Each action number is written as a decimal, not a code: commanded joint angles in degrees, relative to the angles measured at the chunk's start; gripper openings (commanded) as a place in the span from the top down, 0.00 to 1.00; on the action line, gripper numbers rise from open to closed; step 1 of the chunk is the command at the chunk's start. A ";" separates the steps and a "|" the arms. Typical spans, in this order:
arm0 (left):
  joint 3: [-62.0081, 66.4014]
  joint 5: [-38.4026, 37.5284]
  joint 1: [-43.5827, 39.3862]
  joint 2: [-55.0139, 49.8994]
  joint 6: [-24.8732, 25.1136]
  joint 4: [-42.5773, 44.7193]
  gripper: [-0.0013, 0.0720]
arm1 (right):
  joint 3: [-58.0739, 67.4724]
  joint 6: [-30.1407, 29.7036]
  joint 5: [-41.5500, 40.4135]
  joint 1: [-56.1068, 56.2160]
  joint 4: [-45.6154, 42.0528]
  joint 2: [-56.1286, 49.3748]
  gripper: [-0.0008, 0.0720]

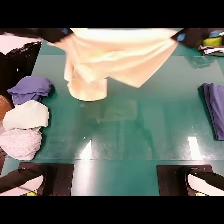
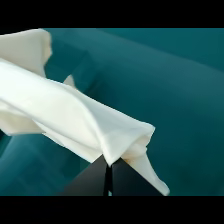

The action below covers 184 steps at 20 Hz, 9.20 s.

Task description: Fold the shirts.

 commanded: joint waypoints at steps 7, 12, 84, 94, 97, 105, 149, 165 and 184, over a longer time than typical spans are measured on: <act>-1.70 1.05 -0.76 8.79 -0.17 -2.36 0.95 | 2.71 9.97 9.88 0.31 -7.74 7.28 0.97; -12.81 -3.52 -9.79 -5.40 0.22 -2.34 0.95 | -13.20 10.16 12.70 0.24 -7.67 1.38 0.97; -8.92 -8.37 6.27 -1.86 -4.63 12.87 0.95 | -25.59 11.06 10.56 -21.70 -7.54 11.63 0.97; -21.35 21.11 6.27 -24.35 -4.63 13.16 0.95 | -25.68 8.15 -9.94 -15.63 -6.97 -17.22 0.97; -20.85 23.52 6.29 -24.52 -6.34 13.46 0.92 | -19.39 8.20 -6.16 -15.39 -6.97 -22.10 0.58; -14.38 12.04 7.89 -24.46 -7.19 15.91 0.92 | -9.14 8.22 -0.50 -18.58 -7.10 -18.97 0.38; -70.71 6.64 19.06 8.61 2.99 -9.88 0.95 | -46.34 5.25 14.03 -21.11 -21.99 16.72 0.39; -68.02 7.56 19.06 8.68 3.39 -10.91 0.95 | -70.01 0.31 6.27 -38.73 -11.98 4.70 0.40; -12.46 0.44 19.19 19.04 -0.13 -8.94 0.95 | -14.99 4.22 3.10 -23.96 -7.06 20.81 0.97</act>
